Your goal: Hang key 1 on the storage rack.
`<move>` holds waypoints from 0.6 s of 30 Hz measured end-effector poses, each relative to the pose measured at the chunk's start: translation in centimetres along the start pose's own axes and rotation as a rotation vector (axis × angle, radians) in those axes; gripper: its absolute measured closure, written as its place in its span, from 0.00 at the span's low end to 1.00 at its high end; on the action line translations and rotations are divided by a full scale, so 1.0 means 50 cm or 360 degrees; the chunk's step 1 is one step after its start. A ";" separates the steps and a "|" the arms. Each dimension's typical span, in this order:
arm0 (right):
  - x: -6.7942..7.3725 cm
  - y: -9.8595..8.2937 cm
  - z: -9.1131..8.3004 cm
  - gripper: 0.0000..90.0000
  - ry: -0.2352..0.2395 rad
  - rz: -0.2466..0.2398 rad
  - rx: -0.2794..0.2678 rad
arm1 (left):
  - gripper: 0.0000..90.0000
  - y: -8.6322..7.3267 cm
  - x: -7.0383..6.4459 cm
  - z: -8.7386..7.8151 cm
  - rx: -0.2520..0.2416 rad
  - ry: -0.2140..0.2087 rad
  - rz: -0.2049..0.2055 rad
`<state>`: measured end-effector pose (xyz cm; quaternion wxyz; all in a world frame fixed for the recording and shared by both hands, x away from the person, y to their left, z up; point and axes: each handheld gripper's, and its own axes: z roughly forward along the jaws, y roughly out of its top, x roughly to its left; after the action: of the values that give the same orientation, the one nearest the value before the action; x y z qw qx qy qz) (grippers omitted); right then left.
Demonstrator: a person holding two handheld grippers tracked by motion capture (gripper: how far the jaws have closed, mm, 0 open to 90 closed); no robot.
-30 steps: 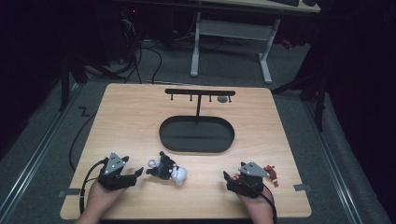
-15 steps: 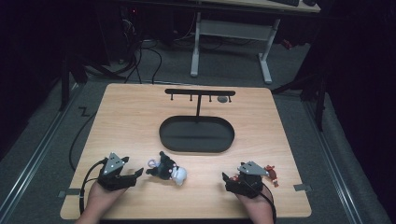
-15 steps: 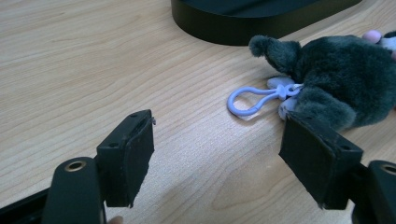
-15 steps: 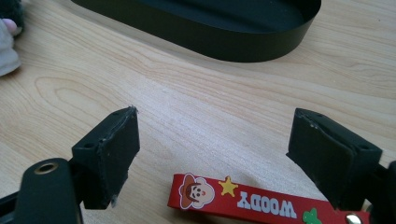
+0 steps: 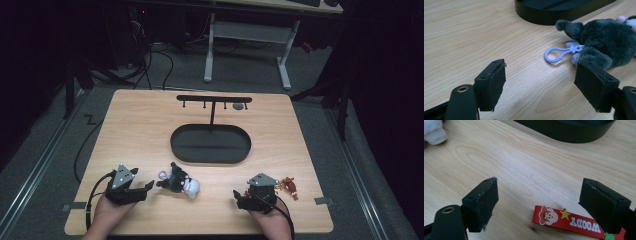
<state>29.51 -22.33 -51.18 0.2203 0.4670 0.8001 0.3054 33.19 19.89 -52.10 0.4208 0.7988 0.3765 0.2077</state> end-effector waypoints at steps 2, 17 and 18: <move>0.000 0.001 0.000 0.18 0.0013 0.0005 0.0002 | 0.28 0.000 -0.001 0.000 0.0005 -0.0003 0.0006; -0.018 0.018 -0.005 0.17 0.0007 0.0102 0.0120 | 0.26 0.008 -0.013 0.017 0.0021 -0.0074 0.0124; -0.017 0.019 -0.003 0.17 0.0002 0.0092 0.0148 | 0.26 0.008 -0.013 0.017 0.0018 -0.0072 0.0125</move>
<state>30.38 -22.77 -50.32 0.1890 0.4994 0.7998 0.2743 33.48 18.79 -52.24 0.4162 0.8198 0.3363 0.2039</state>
